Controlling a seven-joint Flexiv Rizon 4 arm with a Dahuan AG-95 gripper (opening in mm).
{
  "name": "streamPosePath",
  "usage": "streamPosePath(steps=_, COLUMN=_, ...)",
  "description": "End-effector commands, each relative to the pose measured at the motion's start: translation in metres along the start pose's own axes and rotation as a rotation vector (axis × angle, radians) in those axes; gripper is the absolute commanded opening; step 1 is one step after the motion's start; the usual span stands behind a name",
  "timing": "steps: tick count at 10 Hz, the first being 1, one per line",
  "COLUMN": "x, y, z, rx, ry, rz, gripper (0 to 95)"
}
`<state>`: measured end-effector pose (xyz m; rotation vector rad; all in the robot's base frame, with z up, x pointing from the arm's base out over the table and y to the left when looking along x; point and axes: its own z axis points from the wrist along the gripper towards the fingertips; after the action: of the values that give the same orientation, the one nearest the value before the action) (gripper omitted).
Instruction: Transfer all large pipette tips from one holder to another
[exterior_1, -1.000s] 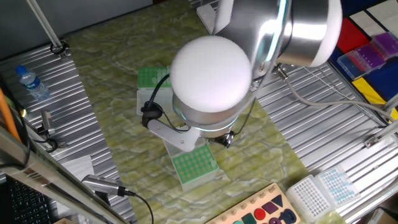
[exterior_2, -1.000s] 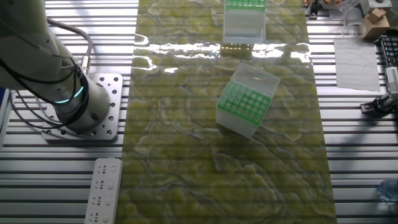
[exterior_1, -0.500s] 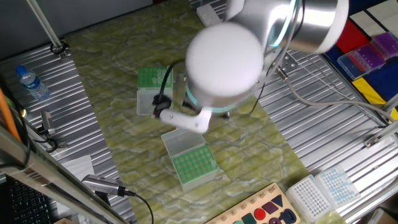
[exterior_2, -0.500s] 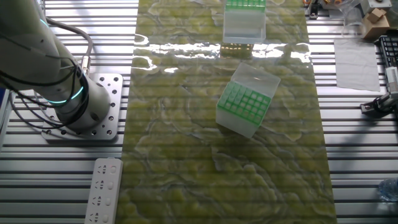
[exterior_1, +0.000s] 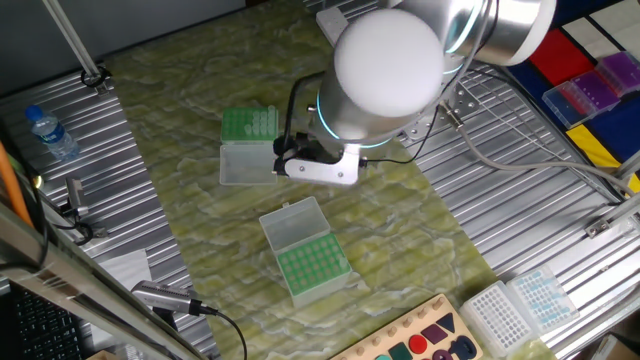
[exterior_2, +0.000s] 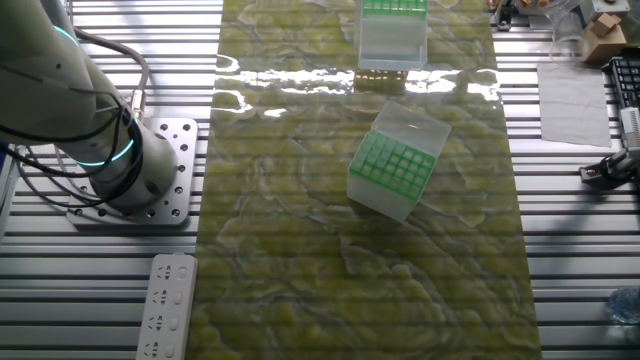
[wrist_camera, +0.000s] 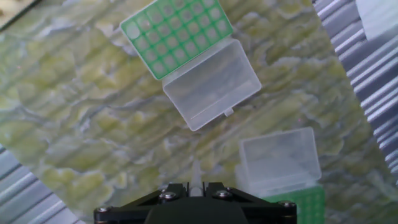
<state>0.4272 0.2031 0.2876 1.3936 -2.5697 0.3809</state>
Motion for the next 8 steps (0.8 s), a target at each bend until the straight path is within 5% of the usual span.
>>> streamPosePath(steps=1, x=0.003, y=0.001, z=0.0019, rx=0.001, ry=-0.019, rz=0.09, gripper=0.0)
streamPosePath(steps=5, x=0.003, y=0.001, z=0.0019, rx=0.011, ry=-0.023, rz=0.147, gripper=0.0)
streamPosePath(steps=6, x=0.003, y=0.001, z=0.0019, rx=0.026, ry=-0.05, rz=0.133, gripper=0.0)
streamPosePath(steps=8, x=0.003, y=0.001, z=0.0019, rx=0.044, ry=-0.056, rz=0.101, gripper=0.0)
